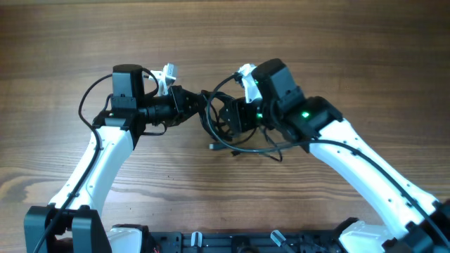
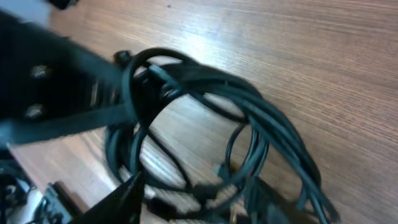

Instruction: Untangle cables

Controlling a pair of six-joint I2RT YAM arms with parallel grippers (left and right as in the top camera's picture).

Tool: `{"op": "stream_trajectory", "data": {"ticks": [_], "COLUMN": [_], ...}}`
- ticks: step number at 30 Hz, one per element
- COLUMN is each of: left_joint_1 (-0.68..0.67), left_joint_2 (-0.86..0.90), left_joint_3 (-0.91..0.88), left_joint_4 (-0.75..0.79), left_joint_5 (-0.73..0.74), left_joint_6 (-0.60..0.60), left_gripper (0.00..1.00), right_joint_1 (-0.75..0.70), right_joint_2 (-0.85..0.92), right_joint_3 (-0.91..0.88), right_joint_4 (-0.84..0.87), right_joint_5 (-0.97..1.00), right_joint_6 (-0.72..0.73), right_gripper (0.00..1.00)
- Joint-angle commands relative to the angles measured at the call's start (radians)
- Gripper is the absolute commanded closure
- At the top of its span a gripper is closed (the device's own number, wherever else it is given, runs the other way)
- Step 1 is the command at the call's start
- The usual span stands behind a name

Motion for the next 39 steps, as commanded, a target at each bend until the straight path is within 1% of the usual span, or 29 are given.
{"op": "stream_trajectory", "data": {"ticks": [1,5,7,9,12,13,16,19,20,22,26,31,34,39], "left_joint_1": [-0.005,-0.005,-0.005,-0.005,-0.005,-0.005,-0.005,-0.005,-0.005,-0.005,-0.005,-0.005,-0.006,-0.039], "left_joint_2": [-0.023,-0.023,-0.023,-0.023,-0.023,-0.023,-0.023,-0.023,-0.023,-0.023,-0.023,-0.023,-0.023,-0.023], "left_joint_3": [0.018,0.018,0.018,0.018,0.018,0.018,0.018,0.018,0.018,0.018,0.018,0.018,0.018,0.018], "left_joint_4": [0.003,0.003,0.003,0.003,0.003,0.003,0.003,0.003,0.003,0.003,-0.002,-0.084,-0.114,-0.116], "left_joint_5": [0.061,0.061,0.062,0.061,0.062,0.066,0.069,0.068,0.068,0.063,0.043,-0.040,-0.048,-0.090], "left_joint_6": [-0.025,-0.027,-0.036,-0.047,-0.050,-0.055,-0.055,-0.054,-0.054,-0.046,-0.031,0.031,0.089,0.093], "left_gripper": [0.96,0.96,0.96,0.96,0.96,0.96,0.96,0.96,0.96,0.96,0.96,0.95,0.94,0.92], "right_joint_1": [0.021,0.043,0.043,0.045,0.058,0.060,0.060,0.060,0.060,0.060,0.060,0.060,0.053,0.046], "right_joint_2": [0.051,0.079,0.096,0.109,0.128,0.142,0.148,0.147,0.147,0.145,0.093,-0.045,-0.126,-0.159], "right_joint_3": [0.015,0.015,0.015,0.015,0.013,0.013,0.013,0.013,0.013,0.013,0.013,0.013,0.013,0.013], "right_joint_4": [0.031,0.065,0.095,0.110,0.132,0.138,0.141,0.148,0.147,0.137,0.090,0.029,0.005,-0.044], "right_joint_5": [0.030,0.028,0.034,0.031,0.037,0.069,0.138,0.140,0.140,0.140,0.140,0.141,0.170,0.227], "right_joint_6": [0.010,0.011,0.032,0.056,0.056,0.062,0.081,0.081,0.081,0.081,0.081,0.081,0.082,0.080], "right_gripper": [0.47,0.48,0.52,0.53,0.56,0.60,0.67,0.75,0.82,0.88,0.95,0.96,0.96,0.96]}}
